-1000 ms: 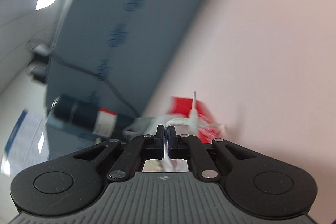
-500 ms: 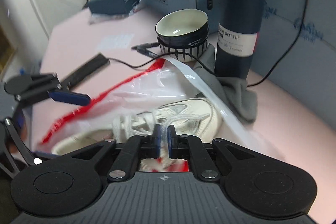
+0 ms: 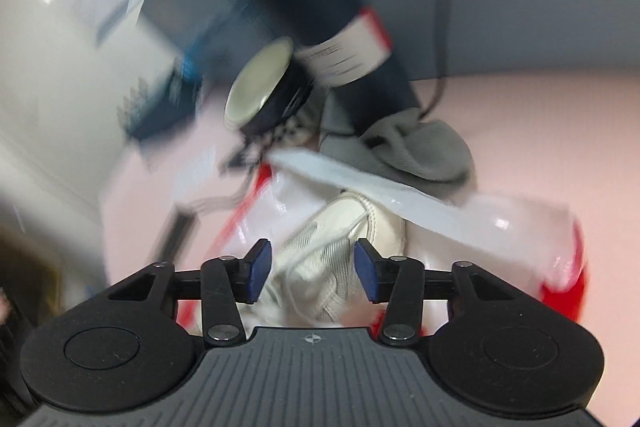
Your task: Lace up shoes with both hands
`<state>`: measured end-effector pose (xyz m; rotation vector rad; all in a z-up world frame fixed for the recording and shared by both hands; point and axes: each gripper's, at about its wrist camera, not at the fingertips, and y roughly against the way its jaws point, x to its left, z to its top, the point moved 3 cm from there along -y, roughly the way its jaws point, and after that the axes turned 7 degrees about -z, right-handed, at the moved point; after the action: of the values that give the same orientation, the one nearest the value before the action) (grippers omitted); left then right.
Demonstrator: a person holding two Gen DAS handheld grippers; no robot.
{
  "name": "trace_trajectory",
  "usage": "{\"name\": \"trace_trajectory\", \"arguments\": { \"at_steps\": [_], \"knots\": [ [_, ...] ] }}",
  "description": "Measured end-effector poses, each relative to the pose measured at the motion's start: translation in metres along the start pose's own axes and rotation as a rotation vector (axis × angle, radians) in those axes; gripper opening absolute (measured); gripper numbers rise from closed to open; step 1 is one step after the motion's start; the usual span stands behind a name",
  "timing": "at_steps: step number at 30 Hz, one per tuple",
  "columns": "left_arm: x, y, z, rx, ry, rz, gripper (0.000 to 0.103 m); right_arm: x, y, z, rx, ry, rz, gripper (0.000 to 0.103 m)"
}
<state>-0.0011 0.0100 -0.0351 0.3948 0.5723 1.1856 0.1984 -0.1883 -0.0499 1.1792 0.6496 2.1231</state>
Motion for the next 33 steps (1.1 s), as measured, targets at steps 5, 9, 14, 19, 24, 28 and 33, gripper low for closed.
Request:
{"name": "trace_trajectory", "arguments": {
  "at_steps": [5,9,14,19,24,28,33],
  "knots": [
    [0.000,-0.002,0.006,-0.030,-0.005,-0.036,0.079,0.006,0.013,0.000,-0.061,0.053,0.018,0.004],
    [-0.003,-0.007,0.014,-0.032,-0.057,-0.047,0.047,0.017,0.025,0.000,-0.101,0.160,0.021,0.004],
    [-0.007,-0.011,0.014,-0.013,-0.144,-0.054,0.037,0.046,0.050,-0.006,-0.104,0.336,0.088,0.004],
    [-0.013,-0.014,0.014,-0.016,-0.210,-0.076,0.037,0.064,0.061,-0.028,-0.061,0.396,0.167,0.004],
    [-0.012,-0.017,0.015,-0.008,-0.204,-0.049,0.037,0.075,0.056,-0.046,0.002,0.440,0.181,0.004],
    [0.004,-0.015,0.020,-0.020,-0.059,-0.077,0.037,0.084,0.044,-0.059,0.053,0.508,0.140,0.004],
    [0.017,-0.014,0.020,-0.019,0.082,-0.108,0.037,0.081,0.036,-0.063,0.057,0.511,0.114,0.004]
  ]
}}
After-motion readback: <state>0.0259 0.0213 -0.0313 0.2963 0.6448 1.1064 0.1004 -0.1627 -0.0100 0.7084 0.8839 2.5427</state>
